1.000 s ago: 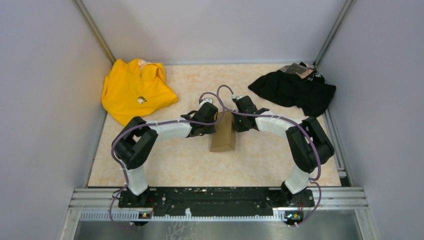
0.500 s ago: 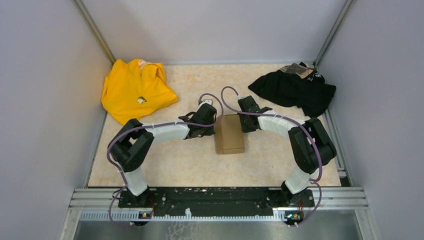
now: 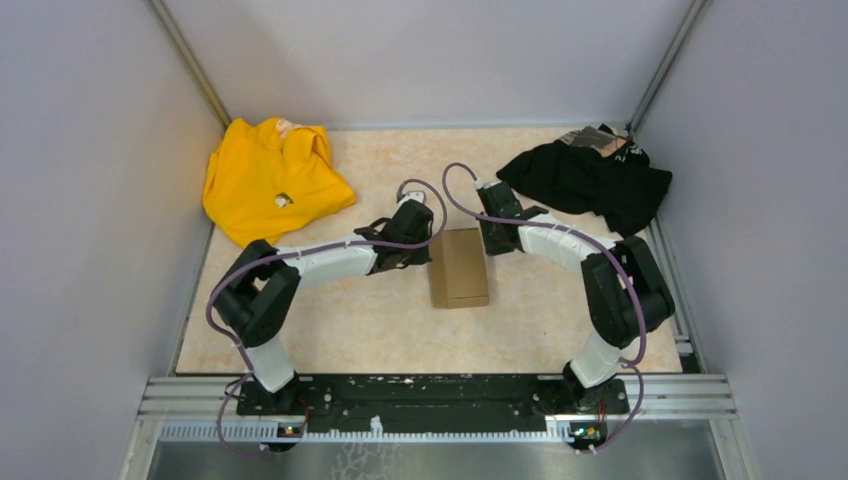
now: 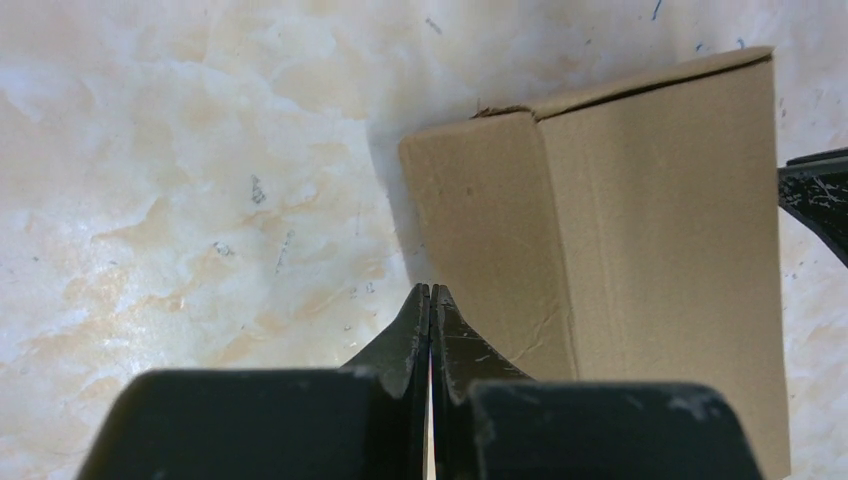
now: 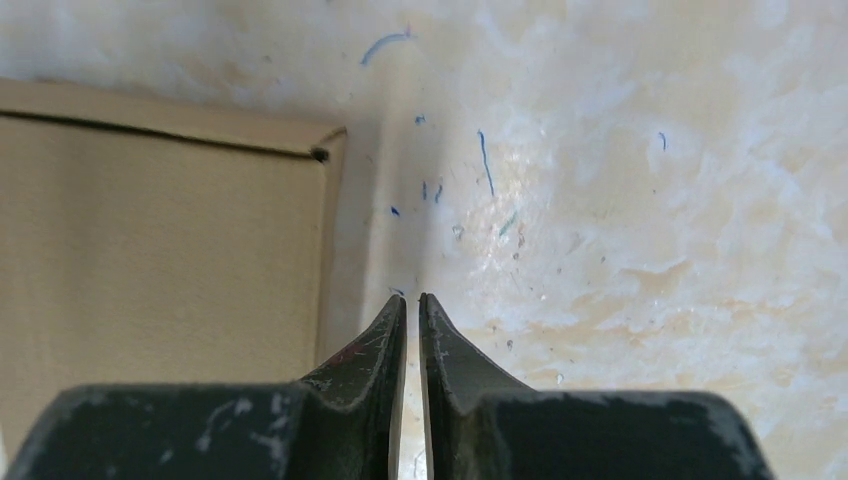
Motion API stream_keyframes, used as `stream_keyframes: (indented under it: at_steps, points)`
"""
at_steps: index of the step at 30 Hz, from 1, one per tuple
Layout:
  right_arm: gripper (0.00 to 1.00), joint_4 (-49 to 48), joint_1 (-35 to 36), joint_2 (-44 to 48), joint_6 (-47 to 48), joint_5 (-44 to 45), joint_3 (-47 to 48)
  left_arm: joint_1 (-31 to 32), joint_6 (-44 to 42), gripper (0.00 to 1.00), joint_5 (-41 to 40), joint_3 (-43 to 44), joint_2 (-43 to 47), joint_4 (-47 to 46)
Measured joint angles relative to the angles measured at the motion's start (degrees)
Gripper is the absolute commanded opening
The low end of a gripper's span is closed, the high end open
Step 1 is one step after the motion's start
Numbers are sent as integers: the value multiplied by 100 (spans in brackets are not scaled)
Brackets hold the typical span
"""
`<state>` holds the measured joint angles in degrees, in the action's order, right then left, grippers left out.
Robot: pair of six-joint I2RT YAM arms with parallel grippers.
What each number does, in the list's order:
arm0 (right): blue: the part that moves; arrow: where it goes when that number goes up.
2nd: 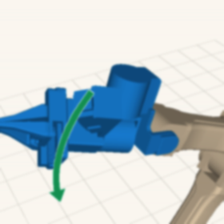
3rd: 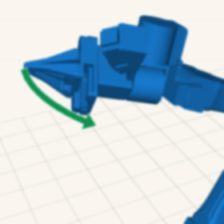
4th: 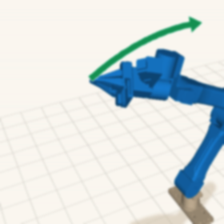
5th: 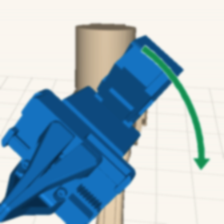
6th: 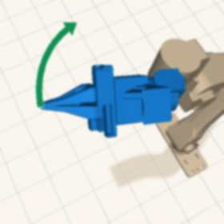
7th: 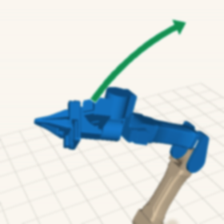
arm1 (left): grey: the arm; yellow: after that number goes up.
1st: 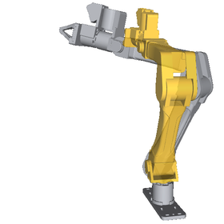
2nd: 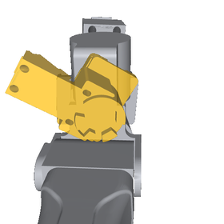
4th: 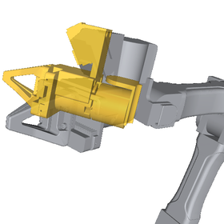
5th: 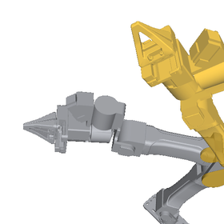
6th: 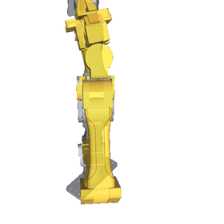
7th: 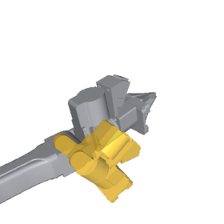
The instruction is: Fold the paper box
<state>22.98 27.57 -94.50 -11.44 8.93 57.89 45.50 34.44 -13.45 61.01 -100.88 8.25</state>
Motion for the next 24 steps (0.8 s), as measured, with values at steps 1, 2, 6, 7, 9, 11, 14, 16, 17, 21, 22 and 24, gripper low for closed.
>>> stream_keyframes:
  at_steps: [1, 2, 6, 7, 9, 11, 14, 16, 17, 21, 22, 24]
  points:
    - [10, -26, 0, -7, 37, -15, 57, 0, -4, 1, 0, 55, -28, -4]
    - [10, -42, 0, -22, 55, -42, 114, 0, -9, 1, -2, 101, -68, -9]
    - [9, -166, 0, -289, 103, -409, 363, 0, -24, 0, 57, 358, -415, -120]
    - [9, -192, 0, -385, 94, -516, 393, -2, -22, 0, 105, 409, -522, -140]
    - [8, -251, 0, -566, 79, -671, 409, -4, 4, 0, 173, 444, -688, -186]
    - [8, -264, -11, -697, 33, -802, 396, -4, 59, 0, 247, 439, -782, -219]
    - [7, -367, -11, -732, -46, -946, 361, -4, 98, 0, 299, 407, -780, -273]
    - [7, -378, -11, -748, -74, -975, 361, -7, 127, 0, 304, 382, -772, -304]
    - [7, -385, -11, -752, -76, -981, 361, -7, 138, 0, 304, 367, -765, -319]
    - [6, -400, 2, -758, -74, -990, 363, -7, 188, 0, 343, 232, -695, -468]
    - [6, -391, 22, -763, -70, -977, 367, -7, 197, 0, 356, 195, -675, -501]
    - [6, -361, 83, -767, -52, -885, 380, -11, 205, 0, 387, 81, -625, -654]
